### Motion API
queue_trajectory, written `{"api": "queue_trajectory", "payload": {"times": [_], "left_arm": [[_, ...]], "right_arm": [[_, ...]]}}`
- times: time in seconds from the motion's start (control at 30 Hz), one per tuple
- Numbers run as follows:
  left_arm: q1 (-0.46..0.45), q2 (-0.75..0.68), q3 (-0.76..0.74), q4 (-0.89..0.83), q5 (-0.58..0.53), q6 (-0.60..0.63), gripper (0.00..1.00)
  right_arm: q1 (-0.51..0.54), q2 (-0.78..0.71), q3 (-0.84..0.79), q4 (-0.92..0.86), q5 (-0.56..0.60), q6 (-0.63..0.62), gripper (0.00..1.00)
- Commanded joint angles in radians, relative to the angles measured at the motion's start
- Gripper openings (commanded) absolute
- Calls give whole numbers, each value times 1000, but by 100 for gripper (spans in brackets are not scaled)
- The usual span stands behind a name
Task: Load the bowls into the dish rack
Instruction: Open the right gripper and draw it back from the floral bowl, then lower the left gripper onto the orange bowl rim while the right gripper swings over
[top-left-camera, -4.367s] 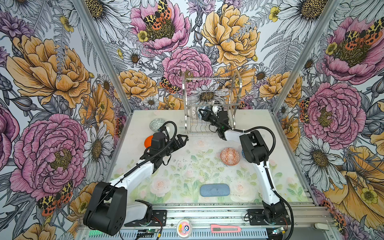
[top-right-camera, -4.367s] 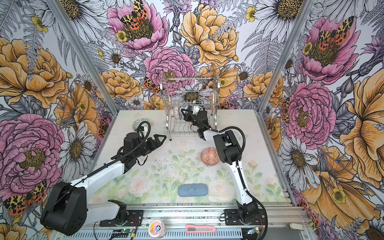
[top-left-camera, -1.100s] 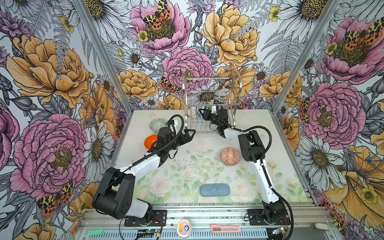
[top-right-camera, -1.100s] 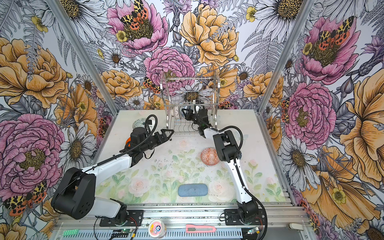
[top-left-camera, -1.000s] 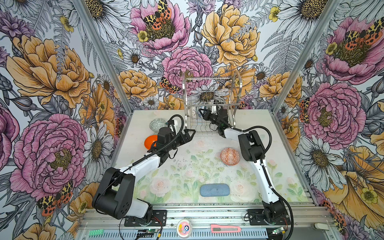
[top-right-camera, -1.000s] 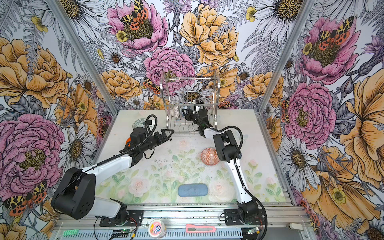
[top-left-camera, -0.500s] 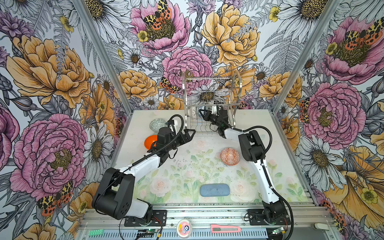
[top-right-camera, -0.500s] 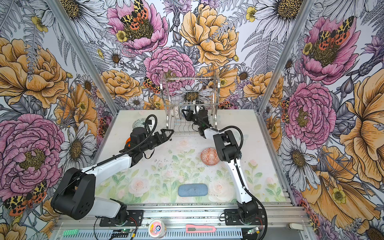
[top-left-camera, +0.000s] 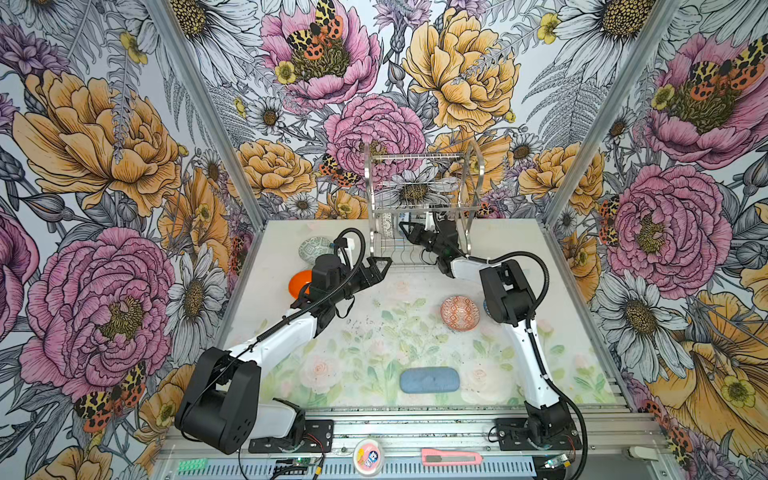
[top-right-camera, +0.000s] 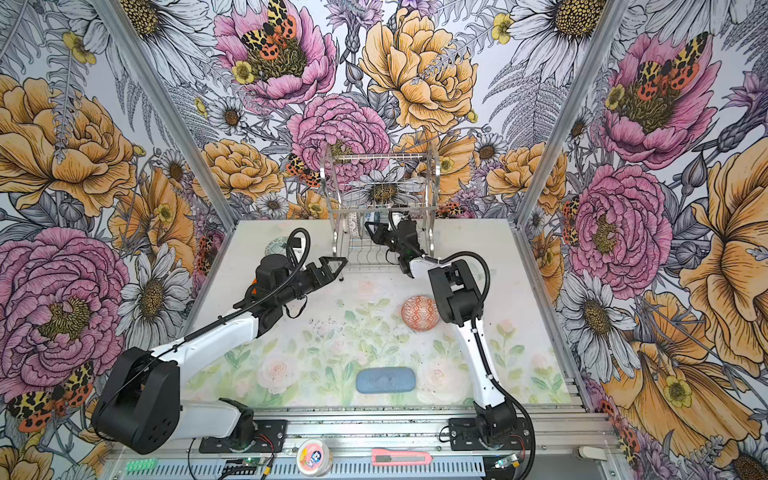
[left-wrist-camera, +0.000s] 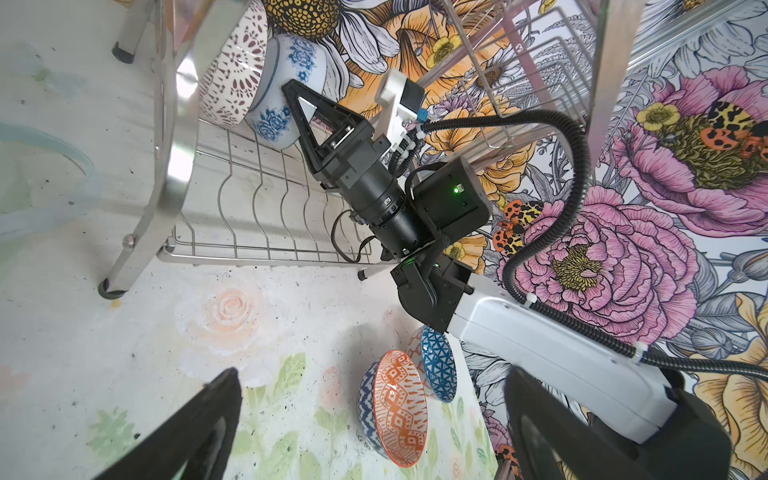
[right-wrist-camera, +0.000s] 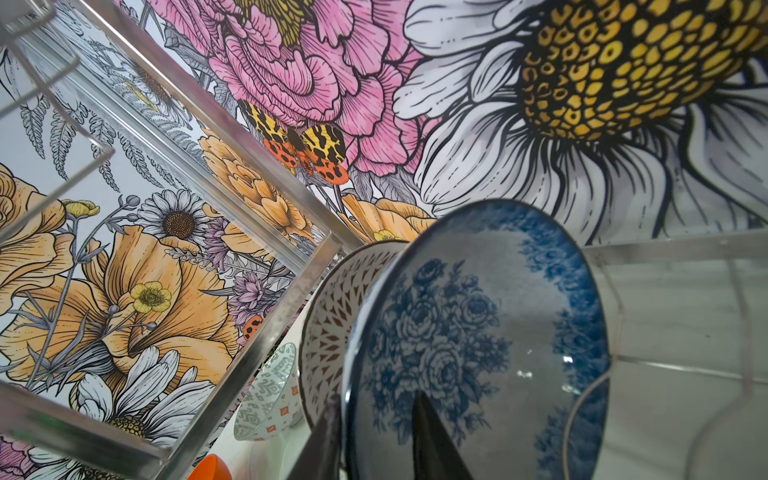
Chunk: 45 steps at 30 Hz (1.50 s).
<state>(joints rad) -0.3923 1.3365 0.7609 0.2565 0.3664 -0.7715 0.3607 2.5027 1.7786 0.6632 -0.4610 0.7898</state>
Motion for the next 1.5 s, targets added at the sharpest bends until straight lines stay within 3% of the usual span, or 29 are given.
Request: {"api": "queue_trajectory", "payload": {"times": [0.0,0.13,0.7,1.0,1.47], "left_arm": [[-11,-51,-8,-36,-31,6,99],[-20,-101,-26,-84,-59,6,99],[-35,-260,-67,-244,-106,5,99],[-49,-285,-65,-282,-136,3,99],[-46,-312,-30,-420,-195,43,99]], "right_arm": [[23,-88,-30,17,-11,-15,36],[34,-129,-67,22,-14,-12,45],[67,-282,-260,57,16,-19,61],[68,-361,-375,86,15,-27,73],[105,-556,-603,60,-5,-82,81]]}}
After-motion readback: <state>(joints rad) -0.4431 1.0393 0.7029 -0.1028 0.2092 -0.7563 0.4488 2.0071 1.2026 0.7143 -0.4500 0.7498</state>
